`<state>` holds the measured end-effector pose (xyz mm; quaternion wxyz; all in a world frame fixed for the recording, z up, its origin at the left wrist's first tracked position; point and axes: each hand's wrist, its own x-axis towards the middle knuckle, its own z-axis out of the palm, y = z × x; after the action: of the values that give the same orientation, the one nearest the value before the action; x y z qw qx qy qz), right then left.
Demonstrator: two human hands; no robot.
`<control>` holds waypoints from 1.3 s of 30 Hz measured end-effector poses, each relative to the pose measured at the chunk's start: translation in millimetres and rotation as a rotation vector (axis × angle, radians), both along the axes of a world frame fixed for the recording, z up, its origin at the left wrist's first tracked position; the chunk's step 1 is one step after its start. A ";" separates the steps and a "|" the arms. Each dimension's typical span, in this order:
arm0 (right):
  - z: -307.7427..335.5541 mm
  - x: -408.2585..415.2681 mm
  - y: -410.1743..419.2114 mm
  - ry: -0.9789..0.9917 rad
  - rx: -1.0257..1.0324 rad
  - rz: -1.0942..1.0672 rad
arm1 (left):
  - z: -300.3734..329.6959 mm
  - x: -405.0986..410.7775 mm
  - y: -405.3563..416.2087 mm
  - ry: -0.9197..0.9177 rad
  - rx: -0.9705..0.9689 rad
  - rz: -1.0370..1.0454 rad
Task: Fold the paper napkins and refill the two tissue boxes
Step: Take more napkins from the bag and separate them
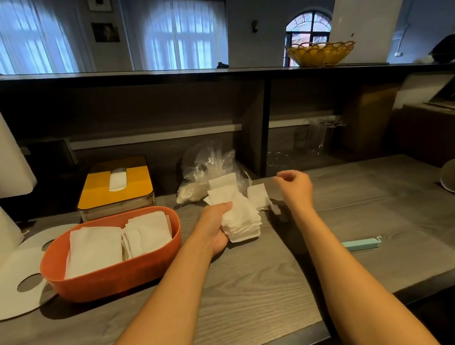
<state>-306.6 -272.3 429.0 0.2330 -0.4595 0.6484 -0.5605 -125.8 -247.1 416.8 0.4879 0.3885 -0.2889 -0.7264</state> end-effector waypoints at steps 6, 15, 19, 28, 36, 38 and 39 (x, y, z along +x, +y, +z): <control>-21.6 5.8 -26.1 0.446 0.439 0.102 | 0.3 3.2 -4.2 0.060 0.043 0.045; 17.2 6.4 9.5 0.040 -0.042 0.199 | 1.5 2.2 -1.9 0.094 0.057 0.087; 41.6 9.8 37.3 -0.302 -0.134 0.618 | 6.5 2.3 3.3 0.105 -0.002 0.025; 31.8 24.3 38.1 0.065 0.043 0.568 | 4.2 6.1 6.7 0.057 -0.080 -0.241; 26.7 24.2 30.9 -0.152 0.078 0.286 | 7.8 4.7 15.4 -0.160 -0.234 -0.268; 25.1 23.7 29.2 -0.231 0.211 0.328 | 9.4 5.4 16.9 -0.176 -0.246 -0.309; 25.2 24.5 30.7 -0.277 0.267 0.375 | 9.3 5.8 17.2 -0.177 -0.253 -0.335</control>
<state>-282.0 -241.6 454.1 0.4777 -0.4559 0.5819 -0.4747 -120.0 -229.9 426.1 0.3781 0.3332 -0.4798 -0.7182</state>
